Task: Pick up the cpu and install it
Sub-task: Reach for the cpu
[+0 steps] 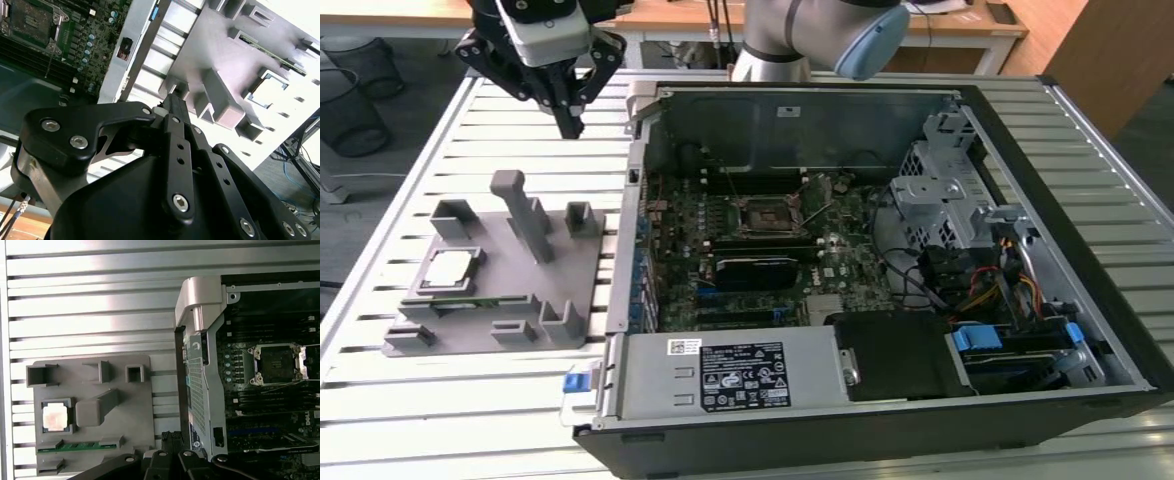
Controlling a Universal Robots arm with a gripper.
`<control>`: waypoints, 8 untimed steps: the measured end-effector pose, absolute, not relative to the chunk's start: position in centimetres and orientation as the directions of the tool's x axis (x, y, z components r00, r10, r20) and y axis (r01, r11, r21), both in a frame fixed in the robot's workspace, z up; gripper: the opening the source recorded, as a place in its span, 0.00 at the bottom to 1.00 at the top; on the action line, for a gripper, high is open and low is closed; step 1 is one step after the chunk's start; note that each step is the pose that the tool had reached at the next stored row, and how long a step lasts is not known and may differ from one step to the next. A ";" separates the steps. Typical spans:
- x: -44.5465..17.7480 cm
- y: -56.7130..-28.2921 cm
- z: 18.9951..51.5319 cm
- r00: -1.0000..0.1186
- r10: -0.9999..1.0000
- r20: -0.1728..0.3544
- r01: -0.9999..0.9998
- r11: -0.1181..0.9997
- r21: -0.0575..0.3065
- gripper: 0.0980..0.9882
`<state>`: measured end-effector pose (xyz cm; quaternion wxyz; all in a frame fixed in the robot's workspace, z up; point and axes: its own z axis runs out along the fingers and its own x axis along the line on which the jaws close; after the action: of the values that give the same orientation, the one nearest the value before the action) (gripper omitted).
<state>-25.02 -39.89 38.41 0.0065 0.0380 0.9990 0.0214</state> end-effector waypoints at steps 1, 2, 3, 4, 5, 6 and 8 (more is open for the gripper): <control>-25.1 -39.9 38.4 -0.997 0.076 -0.011 0.076 0.996 0.043 0.01; -25.3 -39.9 38.4 -0.997 0.076 -0.011 0.076 0.996 0.043 0.01; -25.4 -39.9 38.4 -0.997 0.076 -0.011 0.076 0.996 0.043 0.01; -25.5 -39.9 38.4 -0.997 0.076 -0.010 0.076 0.996 0.043 0.01; -25.6 -39.9 38.4 -0.997 0.076 -0.010 0.076 0.996 0.043 0.01; -25.7 -39.9 38.3 -0.997 0.076 -0.010 0.076 0.996 0.043 0.01; -25.9 -39.9 38.3 -0.997 0.076 -0.009 0.076 0.996 0.043 0.01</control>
<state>-25.94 -39.90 38.32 0.0055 0.0380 0.9990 0.0214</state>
